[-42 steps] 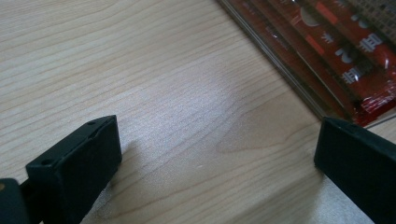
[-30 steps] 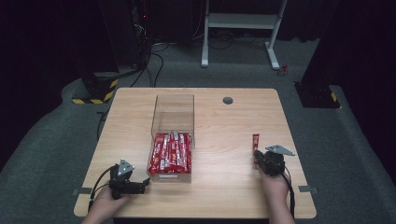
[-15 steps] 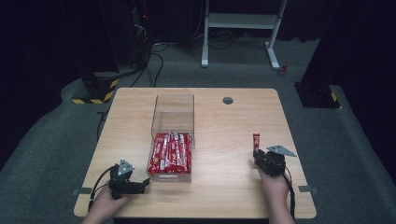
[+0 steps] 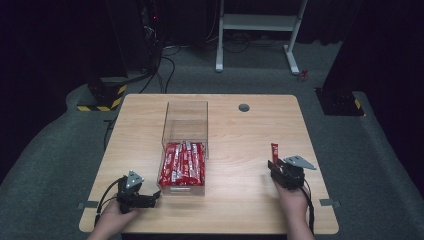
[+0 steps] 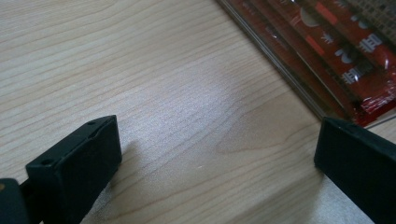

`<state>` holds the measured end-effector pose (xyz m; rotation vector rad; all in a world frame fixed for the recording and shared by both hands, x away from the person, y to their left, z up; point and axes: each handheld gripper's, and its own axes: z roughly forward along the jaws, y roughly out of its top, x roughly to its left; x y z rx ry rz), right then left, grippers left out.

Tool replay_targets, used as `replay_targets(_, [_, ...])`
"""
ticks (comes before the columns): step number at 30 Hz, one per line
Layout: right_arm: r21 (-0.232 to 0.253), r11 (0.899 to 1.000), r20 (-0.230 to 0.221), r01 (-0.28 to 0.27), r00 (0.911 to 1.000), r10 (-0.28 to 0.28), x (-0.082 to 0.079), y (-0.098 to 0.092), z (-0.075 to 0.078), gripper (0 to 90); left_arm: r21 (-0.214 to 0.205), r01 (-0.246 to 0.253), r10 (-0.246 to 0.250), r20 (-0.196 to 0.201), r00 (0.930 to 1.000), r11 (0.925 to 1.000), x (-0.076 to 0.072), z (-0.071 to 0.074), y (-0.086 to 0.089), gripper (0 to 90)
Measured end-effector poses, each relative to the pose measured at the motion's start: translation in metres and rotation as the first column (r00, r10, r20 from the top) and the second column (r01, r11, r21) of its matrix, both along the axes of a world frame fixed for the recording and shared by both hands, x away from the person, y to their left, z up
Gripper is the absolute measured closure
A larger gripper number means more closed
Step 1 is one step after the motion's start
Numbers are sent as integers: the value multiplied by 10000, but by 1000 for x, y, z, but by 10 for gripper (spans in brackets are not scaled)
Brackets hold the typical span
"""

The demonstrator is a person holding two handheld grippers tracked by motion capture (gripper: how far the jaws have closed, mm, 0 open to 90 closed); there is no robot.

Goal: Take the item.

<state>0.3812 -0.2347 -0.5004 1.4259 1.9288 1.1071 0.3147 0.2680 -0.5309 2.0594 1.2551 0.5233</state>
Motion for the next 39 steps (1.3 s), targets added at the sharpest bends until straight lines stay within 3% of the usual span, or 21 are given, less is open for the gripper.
replay_targets(8, [-198, 9983, 137, -544, 9984, 547, -10, 24, 6, 432, 19, 33, -33, -23, 10000, 10000, 0, 0, 0, 10])
replay_targets(14, [-286, 9939, -133, -1062, 9943, 1059, -15, 47, -1, 353, 37, 46, -45, -32, 10000, 10000, 0, 0, 0, 10])
replay_targets(19, [-413, 9873, -377, -1534, 9877, 1518, -17, 66, -7, 304, 24, 48, -48, -23, 10000, 10000, 0, 0, 0, 10])
replay_targets(23, [-390, 9801, -817, -1944, 9782, 1908, -19, 81, -13, 272, 16, 57, -57, -24, 10000, 10000, 0, 0, 0, 10])
replay_targets(31, [-919, 9635, -1488, -2514, 9602, 2363, -23, 112, -23, 233, 20, 61, -61, -22, 10000, 10000, 0, 0, 0, 10])
replay_targets(39, [-1497, 9510, -1684, -2707, 9547, 2452, -23, 125, -25, 141, 23, 76, -76, -11, 10000, 10000, 0, 0, 0, 10])
